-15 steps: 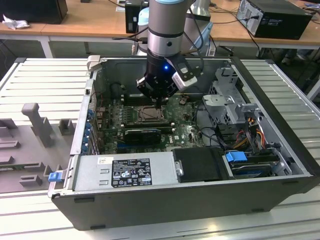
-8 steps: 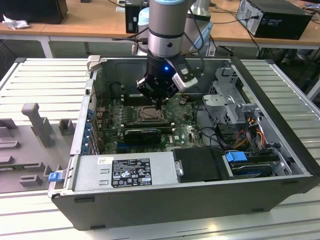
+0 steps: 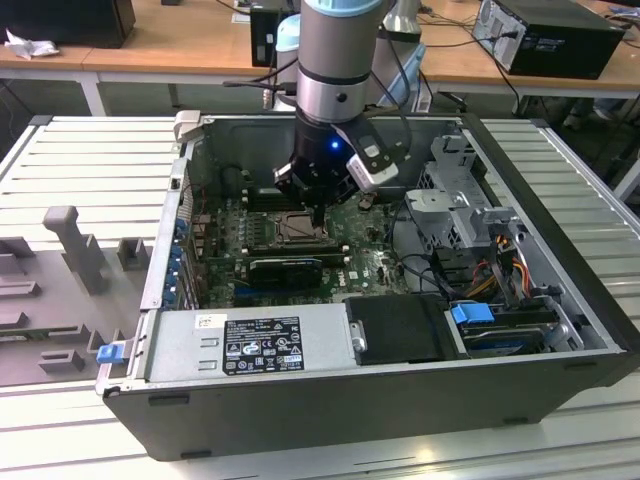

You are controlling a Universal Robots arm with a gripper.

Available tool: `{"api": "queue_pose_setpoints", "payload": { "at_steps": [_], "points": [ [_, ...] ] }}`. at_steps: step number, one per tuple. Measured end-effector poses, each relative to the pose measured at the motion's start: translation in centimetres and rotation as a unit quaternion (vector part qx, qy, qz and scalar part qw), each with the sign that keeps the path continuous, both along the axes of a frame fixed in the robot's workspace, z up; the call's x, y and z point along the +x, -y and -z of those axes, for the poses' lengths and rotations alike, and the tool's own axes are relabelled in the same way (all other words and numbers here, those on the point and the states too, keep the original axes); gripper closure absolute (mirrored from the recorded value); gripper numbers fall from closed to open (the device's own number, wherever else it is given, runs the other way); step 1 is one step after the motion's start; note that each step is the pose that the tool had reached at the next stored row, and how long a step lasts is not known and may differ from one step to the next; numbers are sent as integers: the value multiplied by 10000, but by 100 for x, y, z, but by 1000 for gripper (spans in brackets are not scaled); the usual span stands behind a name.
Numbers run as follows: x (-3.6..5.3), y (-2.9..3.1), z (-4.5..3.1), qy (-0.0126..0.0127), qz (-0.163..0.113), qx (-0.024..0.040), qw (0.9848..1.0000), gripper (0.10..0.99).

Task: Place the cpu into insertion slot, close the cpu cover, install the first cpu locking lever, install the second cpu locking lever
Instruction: 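Install the second cpu locking lever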

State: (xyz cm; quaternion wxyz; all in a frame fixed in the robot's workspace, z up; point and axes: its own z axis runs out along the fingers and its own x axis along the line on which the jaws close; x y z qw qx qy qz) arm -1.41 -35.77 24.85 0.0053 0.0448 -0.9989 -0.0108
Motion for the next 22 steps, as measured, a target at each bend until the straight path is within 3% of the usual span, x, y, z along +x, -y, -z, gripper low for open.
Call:
{"api": "queue_pose_setpoints", "payload": {
  "at_steps": [2, 4, 22],
  "points": [
    [0, 59, 1, -19, 0, 141, 9999, 980],
    [0, 114, 1, -40, 1, 341, 9994, 980],
    [0, 147, 2, -40, 1, 359, 9993, 980]
  ]
}}
